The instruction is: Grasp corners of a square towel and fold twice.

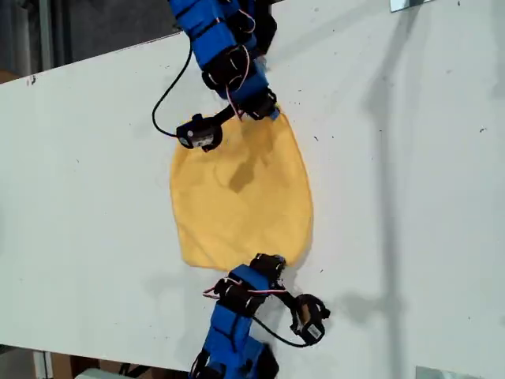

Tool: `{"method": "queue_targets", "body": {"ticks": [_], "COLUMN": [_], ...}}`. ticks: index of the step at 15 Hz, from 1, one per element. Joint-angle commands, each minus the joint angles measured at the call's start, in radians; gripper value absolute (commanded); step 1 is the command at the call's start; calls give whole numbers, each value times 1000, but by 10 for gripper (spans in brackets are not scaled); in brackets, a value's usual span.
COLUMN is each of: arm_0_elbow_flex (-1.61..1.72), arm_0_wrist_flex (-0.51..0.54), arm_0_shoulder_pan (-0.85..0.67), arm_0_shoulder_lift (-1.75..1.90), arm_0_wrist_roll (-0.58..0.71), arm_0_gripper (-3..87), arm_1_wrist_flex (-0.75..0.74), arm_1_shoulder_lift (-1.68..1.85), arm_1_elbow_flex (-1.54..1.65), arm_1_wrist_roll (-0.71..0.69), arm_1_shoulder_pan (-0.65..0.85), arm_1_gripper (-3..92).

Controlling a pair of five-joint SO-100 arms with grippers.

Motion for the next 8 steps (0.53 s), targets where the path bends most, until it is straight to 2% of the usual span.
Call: {"method": "queue_targets", "body": {"ticks": [1,6,8], "arm_0_elbow_flex": [-48,-106,-144], "arm_0_wrist_flex": [15,137,130], "arm_0_shoulder_pan": [-127,-581,-781], "arm_0_shoulder_lift": [179,428,425], "arm_0_wrist_roll": [158,472,583], "arm_0_gripper": [-14,-14,-14], "arm_1_wrist_flex": [28,35,3], "arm_1_shoulder_lift": [166,341,288], "arm_1_elbow_flex": [-37,-81,-163], "arm_1_wrist_roll": [-121,-471,-565], "arm_1_shoulder_pan": [164,713,897], "arm_1_gripper": [-1,-1,-1]}}
